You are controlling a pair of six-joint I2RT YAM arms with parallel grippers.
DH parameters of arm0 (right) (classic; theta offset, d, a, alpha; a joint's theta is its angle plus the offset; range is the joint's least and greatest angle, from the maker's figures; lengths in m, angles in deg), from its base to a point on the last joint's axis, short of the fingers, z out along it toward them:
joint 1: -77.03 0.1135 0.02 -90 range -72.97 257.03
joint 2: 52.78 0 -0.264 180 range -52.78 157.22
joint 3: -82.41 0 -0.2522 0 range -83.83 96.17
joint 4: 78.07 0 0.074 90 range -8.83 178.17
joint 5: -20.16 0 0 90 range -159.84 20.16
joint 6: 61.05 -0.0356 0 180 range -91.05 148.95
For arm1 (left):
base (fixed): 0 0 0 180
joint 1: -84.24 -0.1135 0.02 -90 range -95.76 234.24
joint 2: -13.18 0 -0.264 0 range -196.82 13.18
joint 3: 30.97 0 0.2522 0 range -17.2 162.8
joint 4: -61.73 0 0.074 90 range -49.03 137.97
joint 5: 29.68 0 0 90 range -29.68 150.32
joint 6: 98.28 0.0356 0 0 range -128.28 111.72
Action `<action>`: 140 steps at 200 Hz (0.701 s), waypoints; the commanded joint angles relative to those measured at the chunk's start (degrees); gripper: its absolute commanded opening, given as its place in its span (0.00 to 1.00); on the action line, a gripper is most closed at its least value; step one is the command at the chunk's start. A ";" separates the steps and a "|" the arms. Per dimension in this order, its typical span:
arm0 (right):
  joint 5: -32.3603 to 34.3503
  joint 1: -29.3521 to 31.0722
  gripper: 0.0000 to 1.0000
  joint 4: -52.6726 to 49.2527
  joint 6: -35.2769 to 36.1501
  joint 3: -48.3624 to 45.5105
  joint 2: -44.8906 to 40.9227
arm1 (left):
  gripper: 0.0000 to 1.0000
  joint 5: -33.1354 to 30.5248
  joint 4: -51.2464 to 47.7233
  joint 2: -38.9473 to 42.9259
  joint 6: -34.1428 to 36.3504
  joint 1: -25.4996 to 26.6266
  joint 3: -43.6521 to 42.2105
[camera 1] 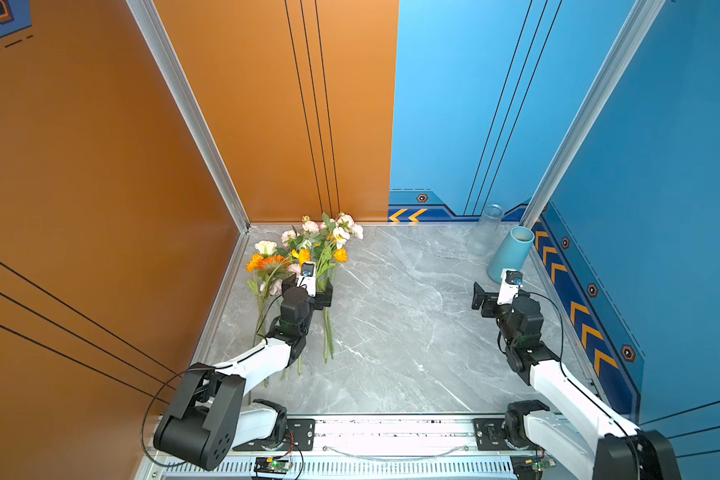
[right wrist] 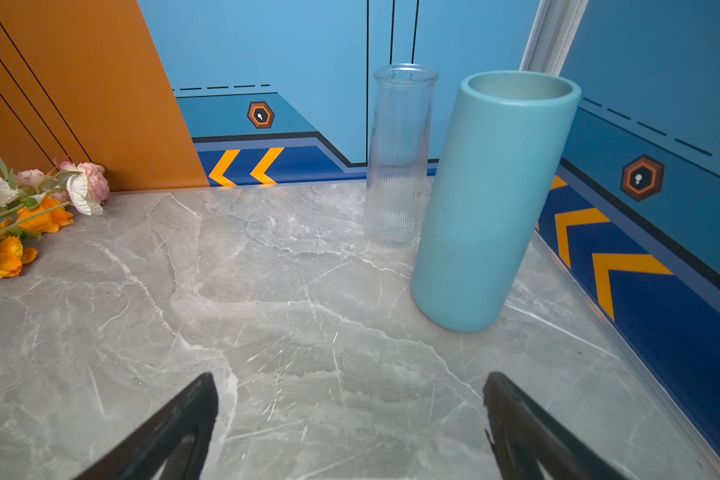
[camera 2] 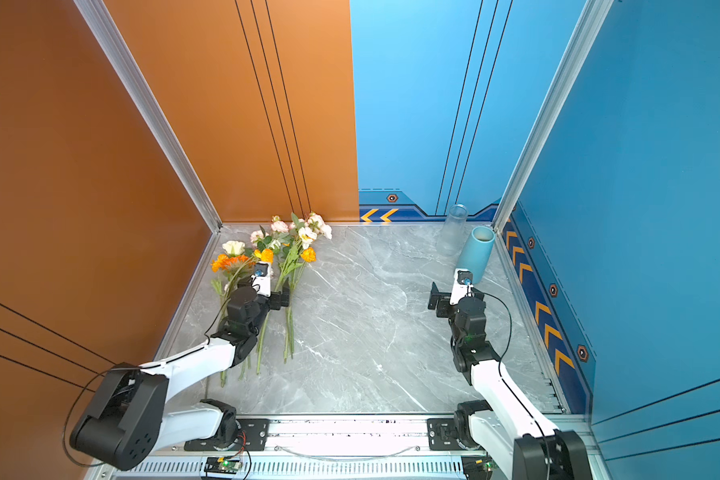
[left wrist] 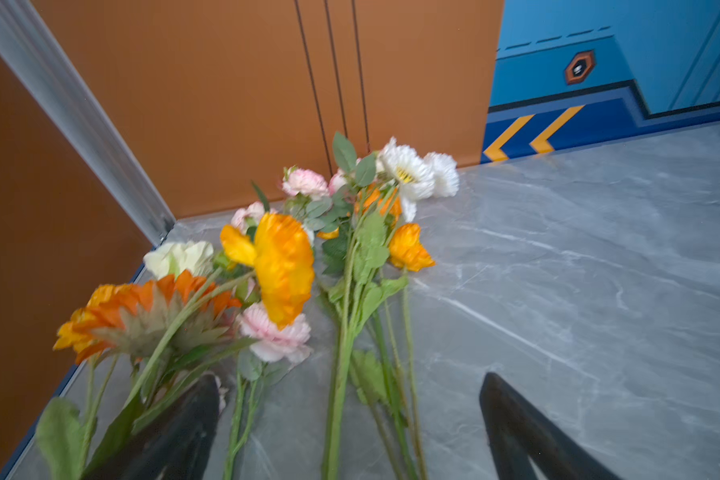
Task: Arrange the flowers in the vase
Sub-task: 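Reach the right gripper to the teal vase and grasp it while the left arm lifts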
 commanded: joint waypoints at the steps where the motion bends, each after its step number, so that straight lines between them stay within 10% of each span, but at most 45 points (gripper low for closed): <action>1: 6.12 -0.66 1.00 -23.00 -5.11 4.73 -5.06 | 0.98 3.98 -11.86 0.38 -2.02 8.44 8.20; 32: 4.58 -10.26 1.00 -37.10 -7.35 12.92 -5.62 | 0.98 14.07 -31.78 -2.94 1.83 21.09 24.88; 77: -8.65 -20.22 1.00 -37.36 -3.29 30.02 9.15 | 0.98 34.41 -46.03 -8.40 5.97 23.92 40.97; 140: -18.00 -23.44 1.00 -41.37 6.63 56.11 32.96 | 0.98 35.79 -50.13 -11.04 9.57 23.49 45.15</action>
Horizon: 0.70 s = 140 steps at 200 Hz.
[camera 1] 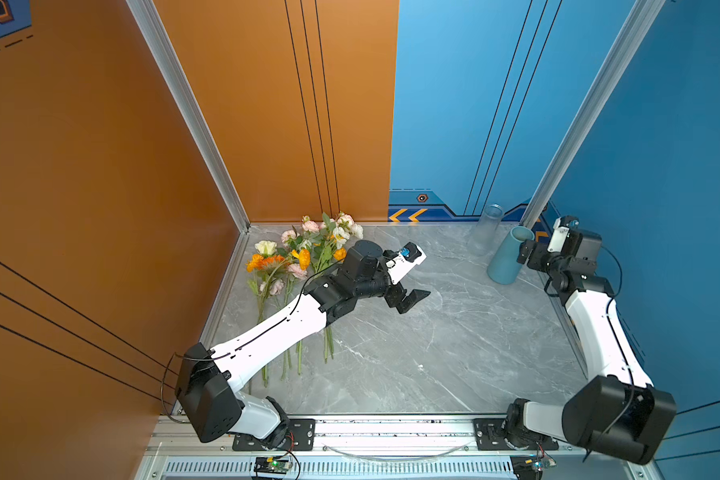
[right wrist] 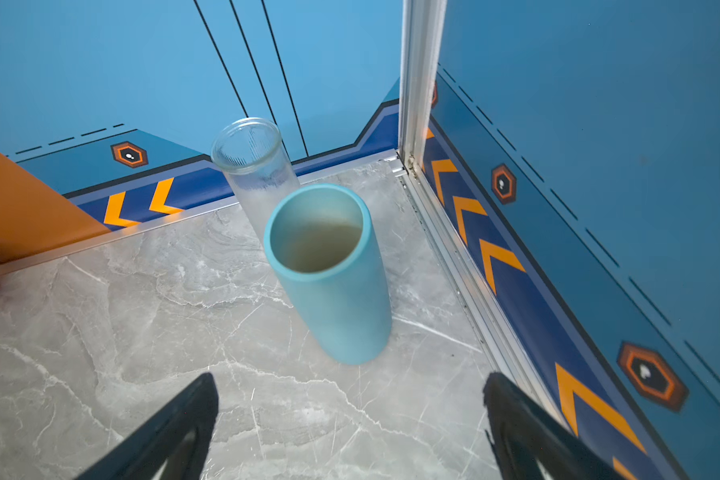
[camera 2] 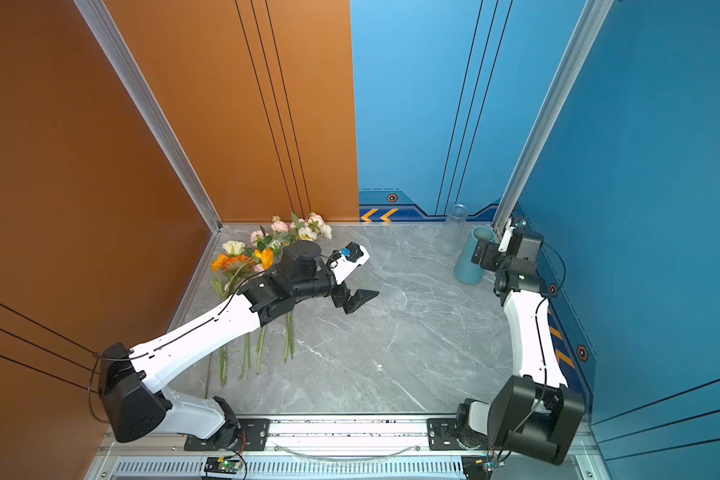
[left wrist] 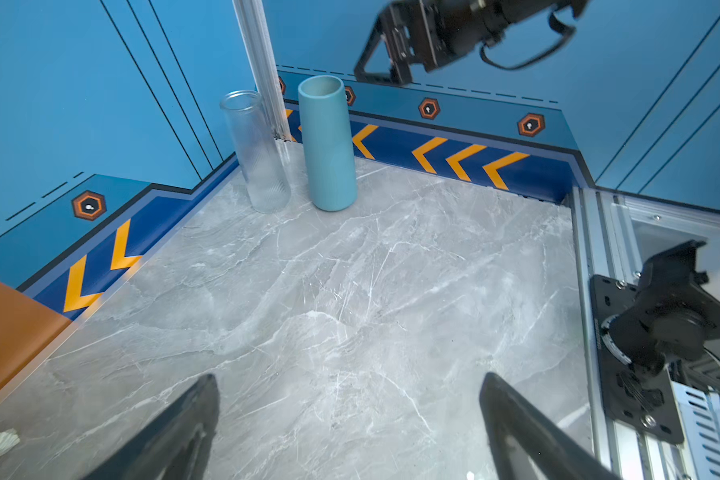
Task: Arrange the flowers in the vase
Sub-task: 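Reach the right gripper to the teal vase and grasp it while the left arm lifts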
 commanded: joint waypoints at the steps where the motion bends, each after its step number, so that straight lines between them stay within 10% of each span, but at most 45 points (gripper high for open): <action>1: -4.22 -0.40 1.00 -4.97 4.60 7.72 6.70 | 0.98 1.82 -3.21 -0.94 1.58 -0.70 0.02; 140: -1.95 2.60 1.00 -6.59 6.91 16.37 19.72 | 0.98 4.17 11.88 -0.26 -11.15 -7.49 -6.04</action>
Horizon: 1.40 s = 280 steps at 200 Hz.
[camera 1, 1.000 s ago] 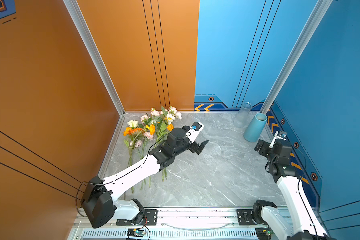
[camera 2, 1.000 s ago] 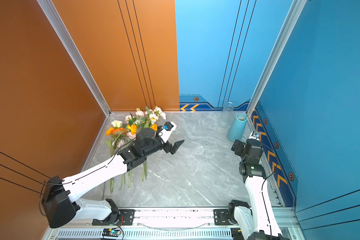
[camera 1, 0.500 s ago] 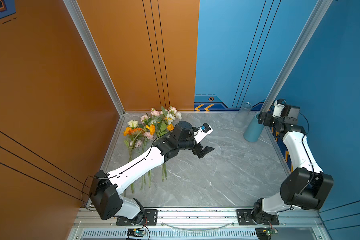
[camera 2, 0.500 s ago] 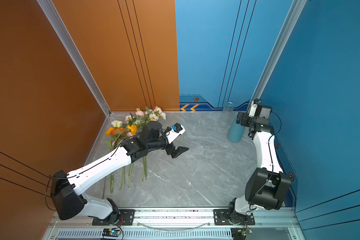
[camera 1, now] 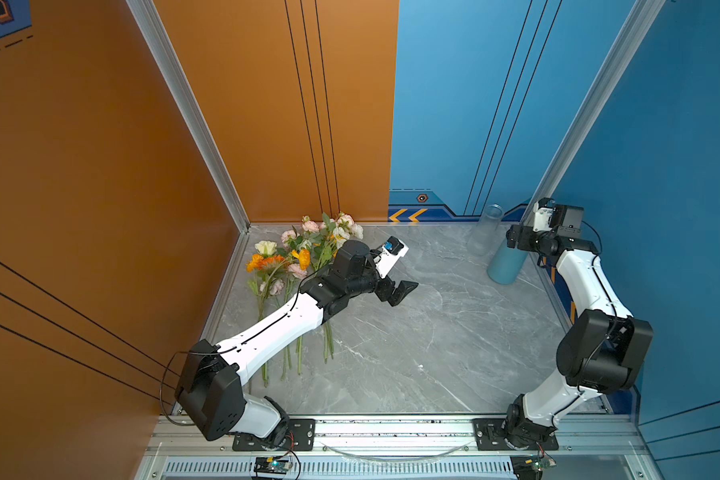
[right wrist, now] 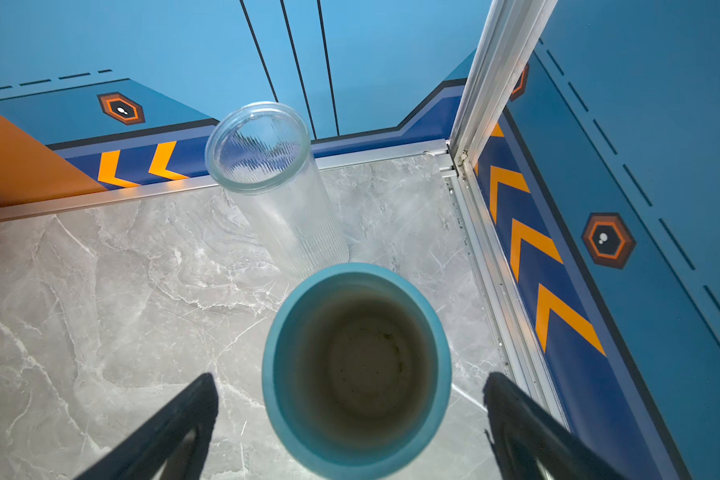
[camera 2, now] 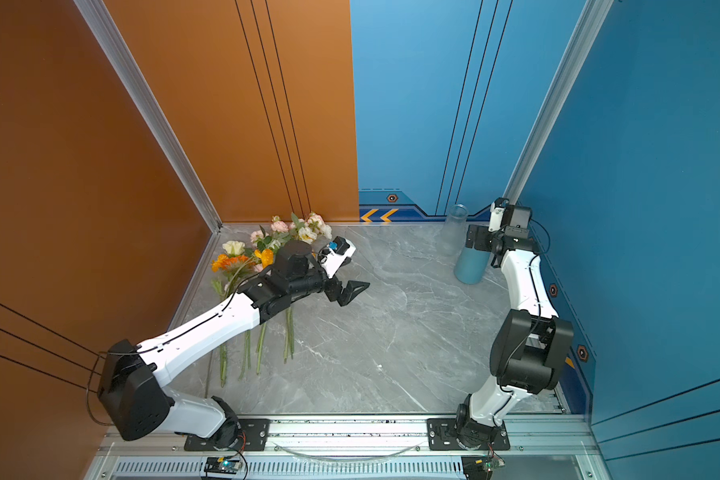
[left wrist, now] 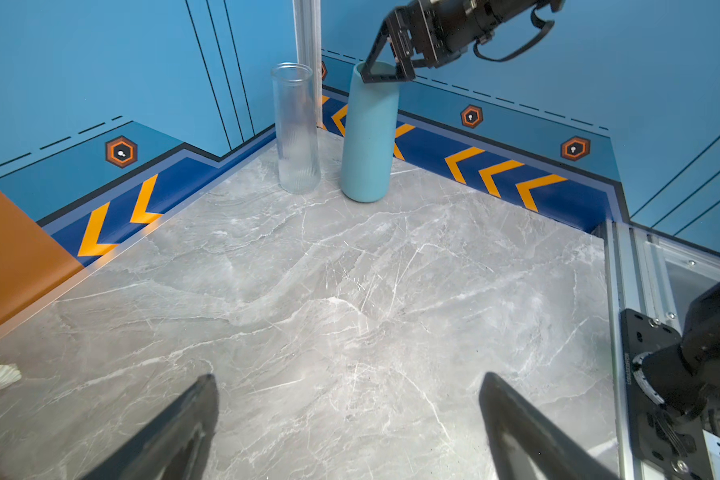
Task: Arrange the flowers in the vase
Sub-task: 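Reach the right gripper to the teal vase and grasp it while the left arm lifts, then carry the teal vase toward the flowers with the right gripper and set it down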
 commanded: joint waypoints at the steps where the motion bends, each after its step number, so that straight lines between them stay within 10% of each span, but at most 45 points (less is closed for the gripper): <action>1: 1.81 0.99 1.00 -1.87 1.33 1.17 1.19 | 0.98 2.69 2.55 0.01 -3.24 -0.91 0.02; 79: 8.47 3.76 0.93 -1.95 1.56 3.27 5.78 | 0.98 2.20 2.77 0.76 -3.17 -1.42 -0.64; 212: 7.37 4.29 0.54 -1.82 -1.21 1.14 -1.62 | 0.98 2.08 2.62 4.05 -2.45 -2.65 -1.31; 280: -2.68 15.79 0.45 -4.64 -2.04 -0.05 -10.28 | 0.98 -10.50 -8.80 8.10 -0.88 -3.90 -0.15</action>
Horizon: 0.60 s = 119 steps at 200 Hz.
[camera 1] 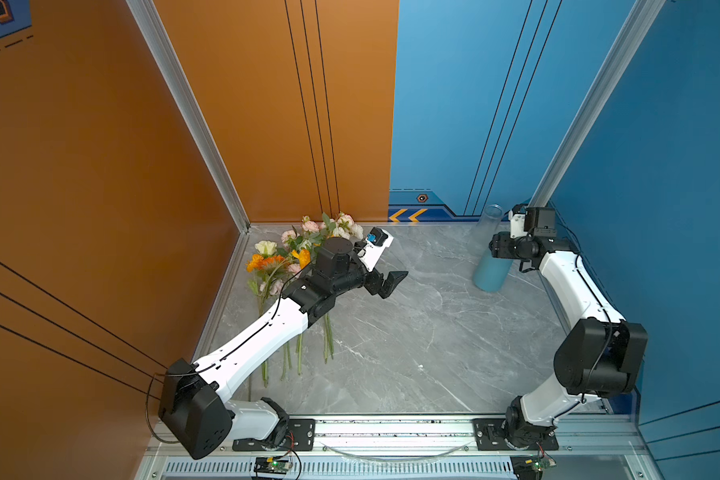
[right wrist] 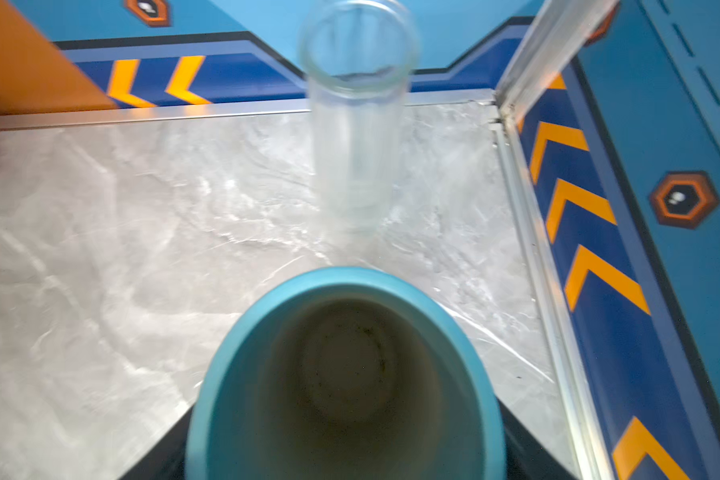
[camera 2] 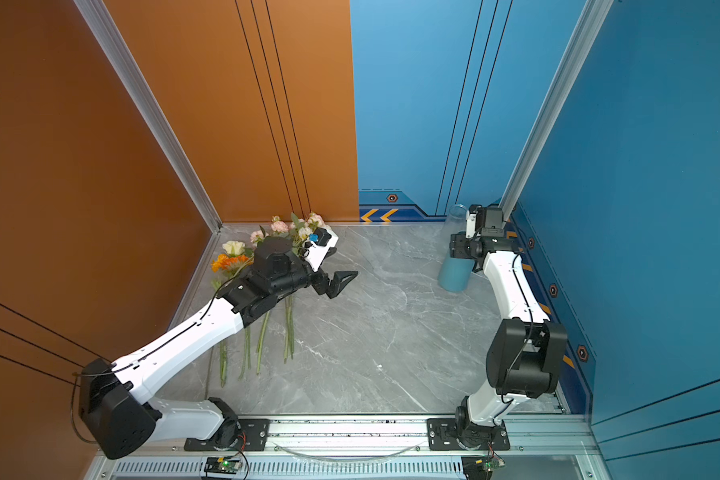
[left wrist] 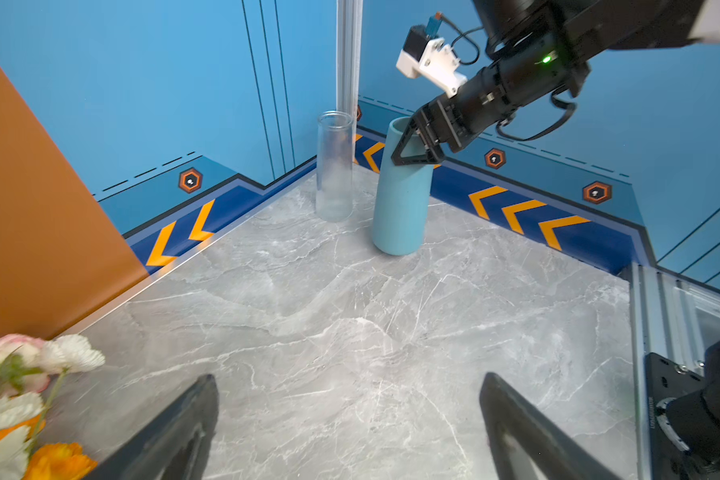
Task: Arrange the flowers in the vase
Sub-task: 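Carry the teal vase toward the flowers with the right gripper and set it down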
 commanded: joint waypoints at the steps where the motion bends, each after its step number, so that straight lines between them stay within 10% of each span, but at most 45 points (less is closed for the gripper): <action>1: -7.37 4.91 0.45 3.48 -1.36 1.67 -5.74 | 0.98 -5.93 -6.91 1.57 -0.50 -1.45 0.73; 119: -6.79 33.58 0.45 8.34 3.25 -0.91 -2.89 | 0.98 0.83 -17.69 16.75 -9.78 -5.15 -13.82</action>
